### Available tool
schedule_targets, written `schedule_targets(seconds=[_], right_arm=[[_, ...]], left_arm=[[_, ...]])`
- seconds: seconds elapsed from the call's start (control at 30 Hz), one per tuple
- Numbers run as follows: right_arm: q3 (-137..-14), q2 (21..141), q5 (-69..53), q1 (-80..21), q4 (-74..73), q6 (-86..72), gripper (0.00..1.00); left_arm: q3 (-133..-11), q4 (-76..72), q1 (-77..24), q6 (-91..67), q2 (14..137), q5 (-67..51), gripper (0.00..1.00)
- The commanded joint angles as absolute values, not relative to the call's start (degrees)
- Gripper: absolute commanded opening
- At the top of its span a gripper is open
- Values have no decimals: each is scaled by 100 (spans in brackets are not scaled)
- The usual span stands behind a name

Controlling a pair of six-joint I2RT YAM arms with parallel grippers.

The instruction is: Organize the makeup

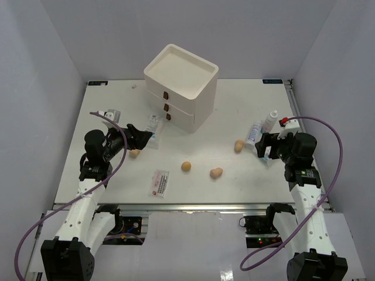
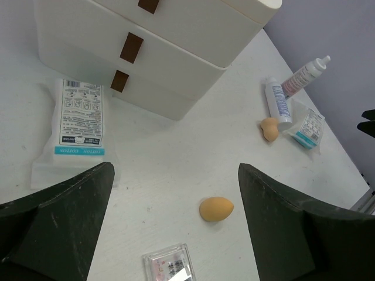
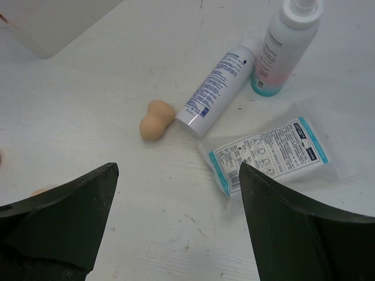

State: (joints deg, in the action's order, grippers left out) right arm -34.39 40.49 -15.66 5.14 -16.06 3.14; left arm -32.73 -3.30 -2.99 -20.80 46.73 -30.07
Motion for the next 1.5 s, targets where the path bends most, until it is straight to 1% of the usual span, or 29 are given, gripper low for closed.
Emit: schedule_targets(seconds=[0.0,0.07,0.13,0.2,0.23,0.3,0.4,0.47,0.53,0.63,0.73,0.8,0.87,0.93,0.97,1.1,1.17,1.37,1.47], right_arm=[[-3534,3995,-1987,527,-1210,524,90],[-3371,3993,-2684,521,-1092,1073,90],[-3198,4011,-3790,519,-1120,1904,90],[-3172,4148,-5215,480,-1443,2964,90],[-3229,4210,-5525,464,-1534,3176,90],[-3332,4350,-5609,457,-1671,3348,90],[-3470,4455,-5292,457,-1765,3400,90],[-3543,4537,-5623,466,-2164,3710,90],[-3551,4544,-5948,463,-2271,3867,91],[-3535,4394,-6211,466,-2427,4077,94],[-3520,4280,-6267,466,-2459,4140,95],[-3502,4198,-6297,466,-2461,4166,96],[-3514,4184,-6281,466,-2454,4159,96],[-3538,4191,-6283,466,-2452,4142,96],[-3542,4188,-6276,466,-2452,4136,96],[-3534,4166,-6224,475,-2452,4131,96],[-3533,4166,-6214,475,-2443,4134,96],[-3525,4200,-6188,492,-2443,4157,96],[-3524,4209,-6164,492,-2435,4159,96]], left_arm=[[-3307,-434,-303,-1937,4712,-2901,98],[-3188,-567,-299,-1897,4774,-2713,98],[-3184,-583,-299,-1869,4937,-2495,98],[-3399,-526,-299,-1755,5152,-2352,98],[-3483,-513,-299,-1707,5316,-2389,98],[-3686,-538,-299,-1567,5574,-2459,98],[-3945,-632,-299,-1346,5948,-2479,98],[-4115,-766,-299,-1142,6305,-2520,96],[-4290,-993,-299,-859,6507,-2673,93],[-4600,-1116,-290,-453,6885,-2915,92],[-4913,-1226,-290,-246,7325,-3383,91],[-5329,-1314,-303,-260,7700,-3995,91],[-5508,-1425,-322,-405,8019,-4216,93],[-5709,-1547,-348,-558,8241,-4152,97],[-5818,-1602,-377,-600,8379,-4136,97],[-6275,-1576,-576,-599,9012,-3840,91],[-6505,-1532,-650,-563,9238,-3727,90],[-7293,-1257,-915,-426,9820,-3540,83],[-7456,-1189,-1014,-391,9935,-3523,80]])
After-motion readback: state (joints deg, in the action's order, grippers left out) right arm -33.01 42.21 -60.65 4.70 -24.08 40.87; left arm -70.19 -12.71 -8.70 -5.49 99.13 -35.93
